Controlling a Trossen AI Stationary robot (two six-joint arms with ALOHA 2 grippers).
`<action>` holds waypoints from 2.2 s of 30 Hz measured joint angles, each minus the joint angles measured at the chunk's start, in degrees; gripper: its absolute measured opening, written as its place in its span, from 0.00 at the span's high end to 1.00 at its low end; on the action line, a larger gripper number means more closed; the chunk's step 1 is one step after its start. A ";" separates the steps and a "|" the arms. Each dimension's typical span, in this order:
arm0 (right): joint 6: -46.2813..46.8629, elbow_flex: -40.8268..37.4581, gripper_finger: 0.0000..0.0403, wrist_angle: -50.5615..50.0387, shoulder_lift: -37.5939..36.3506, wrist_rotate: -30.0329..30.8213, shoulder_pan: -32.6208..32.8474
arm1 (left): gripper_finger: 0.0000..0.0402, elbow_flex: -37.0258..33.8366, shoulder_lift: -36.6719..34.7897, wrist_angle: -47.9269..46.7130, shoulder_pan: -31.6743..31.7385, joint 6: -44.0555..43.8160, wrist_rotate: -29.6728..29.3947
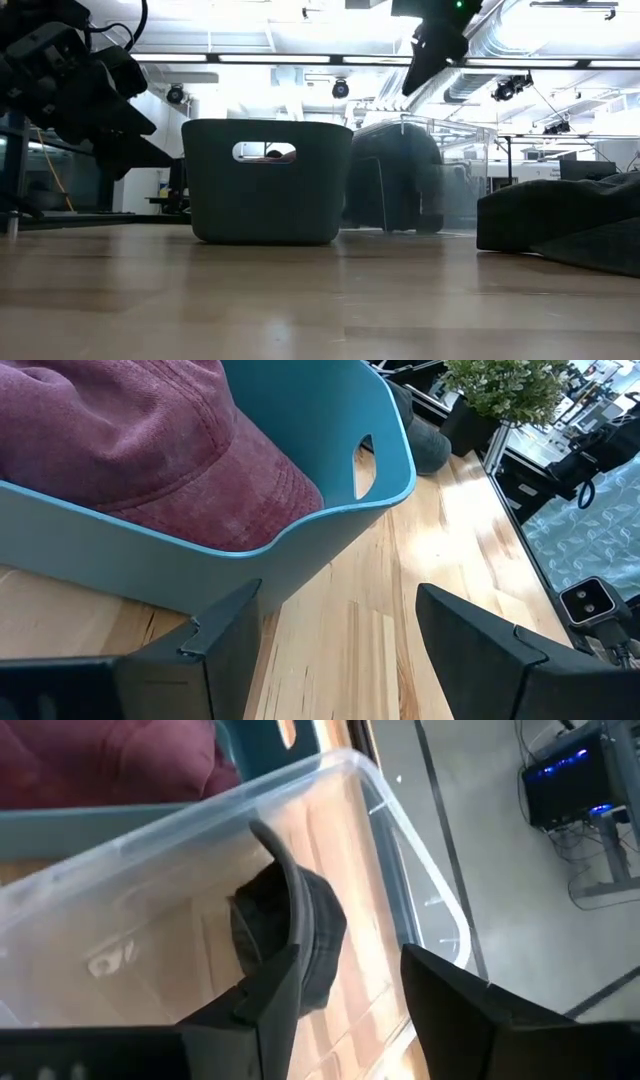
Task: Pick & Place hat
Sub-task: Put the left black cap into the transparent bin, then put the black cap into the transparent bin
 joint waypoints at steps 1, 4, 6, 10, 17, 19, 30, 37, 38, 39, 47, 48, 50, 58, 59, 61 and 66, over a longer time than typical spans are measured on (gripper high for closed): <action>0.02 0.00 0.59 0.29 -0.26 -0.06 0.00 | 0.39 0.00 0.00 0.04 0.00 0.00 0.00; 0.79 0.00 0.61 1.39 -0.40 -1.02 0.00 | 0.39 0.00 0.00 0.04 0.00 0.00 -0.02; 1.19 0.00 0.64 2.43 -0.29 -0.78 0.00 | 0.39 0.00 0.00 0.03 0.00 0.00 -0.02; 1.37 0.00 0.73 3.15 0.28 0.37 -0.14 | 0.39 0.00 0.00 0.02 0.00 0.00 -0.02; 3.44 -1.31 0.98 4.90 0.30 0.70 -1.91 | 0.39 0.01 0.00 0.02 0.00 0.01 -0.02; 5.83 -1.33 0.97 5.40 0.32 0.55 -3.14 | 0.39 0.02 0.00 0.00 0.00 0.00 -0.02; 14.10 -1.31 1.00 5.40 2.63 -10.35 -11.75 | 0.39 0.04 0.01 0.03 0.00 0.02 -0.04; 16.00 -1.31 1.00 4.51 7.15 -15.79 -11.26 | 0.39 0.04 0.02 0.06 0.00 0.02 -0.03; 16.43 -1.31 1.00 4.11 7.60 -16.48 -11.13 | 0.39 0.04 0.02 0.06 0.00 0.02 -0.04; 16.57 -1.31 1.00 3.68 8.06 -16.99 -11.13 | 0.39 0.04 0.02 0.06 0.00 0.02 -0.04; 19.13 -1.31 1.00 1.47 9.11 -27.04 -10.80 | 0.39 0.04 0.02 0.05 -0.02 0.02 -0.04; 19.45 -1.31 1.00 1.23 9.11 -28.84 -10.80 | 0.39 0.04 0.02 0.08 0.00 0.02 -0.03; 19.49 -1.31 1.00 0.86 9.11 -31.90 -10.75 | 0.39 0.04 0.02 0.04 -0.02 0.02 -0.04; 19.61 -1.31 1.00 0.92 9.09 -28.96 -10.75 | 0.39 0.04 0.02 0.04 -0.01 0.02 -0.04; 19.60 -1.31 1.00 0.94 9.09 -27.71 -10.75 | 0.39 0.04 0.02 0.06 -0.01 0.02 -0.04; 19.52 -1.31 1.00 1.19 8.85 -25.78 -10.75 | 0.39 0.04 0.02 0.06 -0.01 0.02 -0.04; 19.29 -1.31 1.00 1.88 6.59 -24.05 -10.75 | 0.39 0.04 0.02 0.06 0.00 0.02 -0.04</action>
